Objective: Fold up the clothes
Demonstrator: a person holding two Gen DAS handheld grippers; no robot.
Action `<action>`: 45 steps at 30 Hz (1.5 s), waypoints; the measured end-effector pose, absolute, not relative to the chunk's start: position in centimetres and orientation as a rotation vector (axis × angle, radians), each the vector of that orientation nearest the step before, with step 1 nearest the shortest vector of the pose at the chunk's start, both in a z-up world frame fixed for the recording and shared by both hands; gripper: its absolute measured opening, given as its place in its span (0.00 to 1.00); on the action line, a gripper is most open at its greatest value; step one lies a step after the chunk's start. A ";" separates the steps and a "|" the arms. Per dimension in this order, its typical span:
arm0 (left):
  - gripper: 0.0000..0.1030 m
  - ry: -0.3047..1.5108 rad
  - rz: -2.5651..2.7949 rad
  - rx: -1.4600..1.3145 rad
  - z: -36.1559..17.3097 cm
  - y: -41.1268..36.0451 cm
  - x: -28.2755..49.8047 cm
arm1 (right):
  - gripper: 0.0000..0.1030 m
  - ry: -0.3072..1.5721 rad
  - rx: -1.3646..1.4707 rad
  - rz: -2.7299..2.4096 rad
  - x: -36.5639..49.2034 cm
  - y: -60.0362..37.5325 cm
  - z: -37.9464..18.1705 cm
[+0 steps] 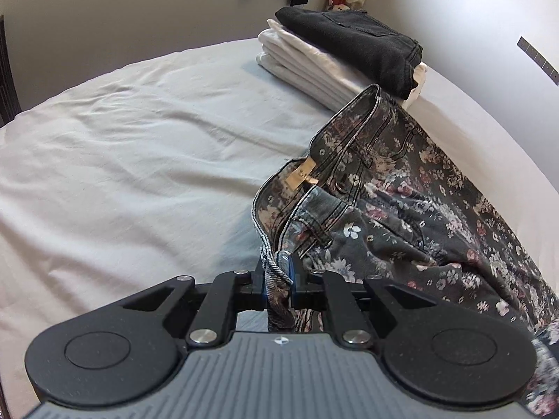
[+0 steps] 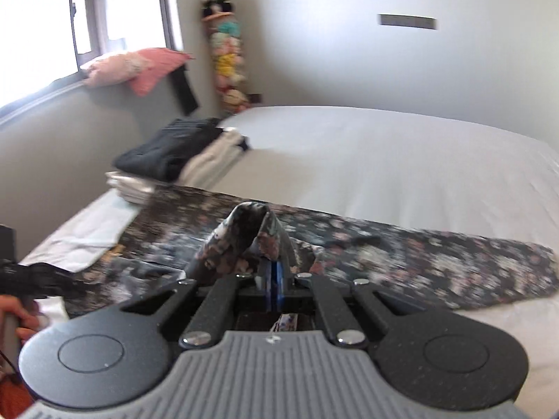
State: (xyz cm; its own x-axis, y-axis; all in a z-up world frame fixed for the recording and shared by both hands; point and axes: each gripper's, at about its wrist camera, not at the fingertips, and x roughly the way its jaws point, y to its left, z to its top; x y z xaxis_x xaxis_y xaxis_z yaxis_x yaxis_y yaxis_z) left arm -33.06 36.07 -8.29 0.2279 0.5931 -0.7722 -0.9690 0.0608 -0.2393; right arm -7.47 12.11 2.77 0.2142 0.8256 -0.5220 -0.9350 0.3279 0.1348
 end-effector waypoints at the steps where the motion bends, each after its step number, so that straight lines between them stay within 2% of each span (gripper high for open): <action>1: 0.12 0.555 1.274 -0.837 -8.4 36.0 -33.0 | 0.04 0.567 -0.229 1.261 -8.1 13.2 2.6; 9: 0.12 0.540 1.249 -0.788 -9.2 36.0 -32.9 | 0.04 0.700 -0.316 1.369 -13.4 21.3 -2.0; 13: 0.12 0.536 1.242 -0.796 -9.6 36.1 -33.2 | 0.13 0.762 -0.341 1.369 -14.7 22.6 -4.0; 15: 0.12 0.532 1.237 -0.800 -9.6 36.2 -33.3 | 0.30 0.755 -0.307 1.364 -14.3 22.0 -3.7; 16: 0.12 0.531 1.235 -0.798 -9.6 36.3 -33.3 | 0.42 0.747 -0.286 1.359 -13.9 21.5 -3.4; 22: 0.13 0.544 1.242 -0.777 -9.5 36.3 -32.8 | 0.42 0.687 -0.261 1.259 -10.8 18.6 -2.0; 28: 0.13 0.544 1.255 -0.814 -9.8 36.5 -33.1 | 0.43 0.753 -0.306 1.171 -8.3 15.3 -4.2; 40: 0.13 0.553 1.274 -0.805 -9.3 36.2 -32.8 | 0.43 0.810 -0.721 1.298 -13.1 16.1 -11.3; 45: 0.13 0.553 1.281 -0.824 -9.7 36.4 -33.2 | 0.42 0.757 -0.892 1.301 -14.1 17.2 -13.3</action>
